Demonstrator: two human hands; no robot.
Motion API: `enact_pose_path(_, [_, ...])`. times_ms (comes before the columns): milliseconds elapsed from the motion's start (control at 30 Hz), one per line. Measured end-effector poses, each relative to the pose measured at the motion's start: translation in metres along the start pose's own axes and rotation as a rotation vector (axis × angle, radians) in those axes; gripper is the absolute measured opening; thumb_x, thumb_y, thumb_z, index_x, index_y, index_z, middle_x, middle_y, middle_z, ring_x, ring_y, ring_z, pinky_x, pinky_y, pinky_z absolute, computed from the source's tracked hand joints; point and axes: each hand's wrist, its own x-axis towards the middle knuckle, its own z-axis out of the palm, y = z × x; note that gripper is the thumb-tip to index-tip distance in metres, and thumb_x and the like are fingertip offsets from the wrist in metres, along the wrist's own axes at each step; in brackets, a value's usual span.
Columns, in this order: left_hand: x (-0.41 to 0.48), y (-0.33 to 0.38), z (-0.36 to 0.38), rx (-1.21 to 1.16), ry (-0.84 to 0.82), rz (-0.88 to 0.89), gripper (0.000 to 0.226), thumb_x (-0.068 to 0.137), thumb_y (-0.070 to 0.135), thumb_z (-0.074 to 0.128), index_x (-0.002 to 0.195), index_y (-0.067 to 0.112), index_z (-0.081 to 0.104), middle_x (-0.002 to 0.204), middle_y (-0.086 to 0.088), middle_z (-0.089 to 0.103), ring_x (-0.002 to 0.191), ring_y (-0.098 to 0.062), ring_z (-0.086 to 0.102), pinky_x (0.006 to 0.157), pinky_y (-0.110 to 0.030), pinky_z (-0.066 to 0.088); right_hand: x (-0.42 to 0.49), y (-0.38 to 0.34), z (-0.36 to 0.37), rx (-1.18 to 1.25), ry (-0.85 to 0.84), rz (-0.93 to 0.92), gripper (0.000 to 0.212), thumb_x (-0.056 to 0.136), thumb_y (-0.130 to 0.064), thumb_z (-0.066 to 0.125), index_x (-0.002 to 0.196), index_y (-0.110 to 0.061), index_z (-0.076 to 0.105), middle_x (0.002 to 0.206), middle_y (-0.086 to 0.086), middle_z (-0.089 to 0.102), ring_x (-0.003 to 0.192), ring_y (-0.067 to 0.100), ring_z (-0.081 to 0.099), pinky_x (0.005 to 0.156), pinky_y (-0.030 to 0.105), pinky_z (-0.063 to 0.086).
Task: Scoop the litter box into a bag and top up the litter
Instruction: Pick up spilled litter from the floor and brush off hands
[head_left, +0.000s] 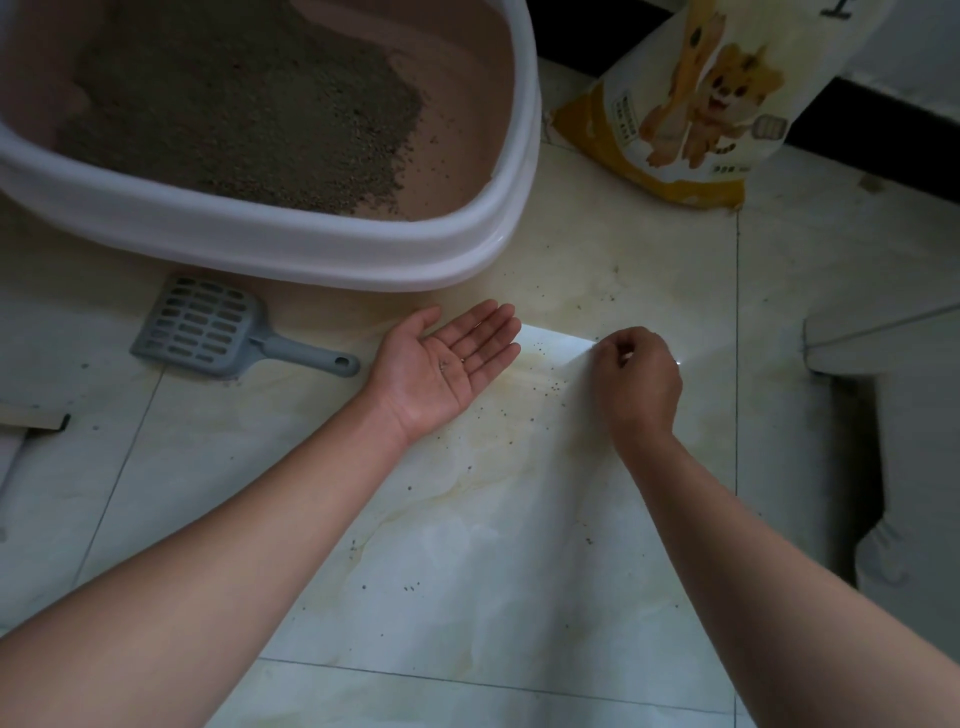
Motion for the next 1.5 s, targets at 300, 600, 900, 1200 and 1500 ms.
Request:
enact_pose_path(300, [-0.002, -0.003, -0.002, 0.004, 0.027, -0.006, 0.045, 0.098, 0.028, 0.038, 0.113, -0.004, 0.065, 0.123, -0.02, 0.065, 0.113, -0.034, 0.064, 0.105, -0.046, 0.045, 0.013, -0.012, -0.003, 0.133, 0.01, 0.13, 0.016, 0.089, -0.024, 0.062, 0.092, -0.022, 0.077, 0.07, -0.019, 0.062, 0.066, -0.006, 0.056, 0.059, 0.013, 0.038])
enact_pose_path(600, [0.001, -0.002, 0.001, 0.01, 0.026, -0.005, 0.045, 0.098, 0.028, 0.039, 0.119, -0.002, 0.063, 0.124, -0.019, 0.065, 0.114, -0.033, 0.064, 0.106, -0.046, 0.044, 0.01, -0.011, 0.001, -0.231, -0.054, -0.126, 0.016, 0.095, -0.017, 0.048, 0.09, -0.013, 0.062, 0.098, 0.005, 0.06, 0.081, 0.027, 0.058, 0.069, 0.036, 0.043])
enact_pose_path(900, [0.009, -0.01, 0.012, 0.107, 0.065, -0.034, 0.052, 0.098, 0.033, 0.036, 0.129, -0.002, 0.058, 0.11, -0.019, 0.07, 0.096, -0.028, 0.07, 0.093, -0.036, 0.051, -0.059, -0.078, 0.001, 0.186, -0.145, -0.445, 0.009, 0.096, -0.022, 0.056, 0.087, -0.025, 0.056, 0.089, -0.008, 0.058, 0.075, 0.005, 0.053, 0.066, 0.019, 0.041])
enact_pose_path(1200, [0.013, -0.006, 0.014, 0.093, -0.024, -0.027, 0.045, 0.098, 0.029, 0.037, 0.117, -0.002, 0.064, 0.115, -0.02, 0.068, 0.107, -0.031, 0.065, 0.103, -0.041, 0.046, -0.047, -0.073, -0.007, 0.259, -0.006, -0.45, 0.013, 0.086, -0.012, 0.065, 0.088, -0.024, 0.069, 0.09, -0.007, 0.059, 0.072, 0.004, 0.055, 0.065, 0.014, 0.042])
enact_pose_path(1500, [0.005, 0.001, 0.008, 0.041, -0.073, -0.039, 0.046, 0.099, 0.027, 0.039, 0.108, -0.006, 0.07, 0.125, -0.02, 0.064, 0.115, -0.034, 0.063, 0.102, -0.05, 0.046, 0.055, -0.014, -0.011, 0.205, 0.077, 0.162, 0.021, 0.086, -0.023, 0.069, 0.106, -0.02, 0.075, 0.095, -0.005, 0.073, 0.086, 0.012, 0.067, 0.08, 0.025, 0.052])
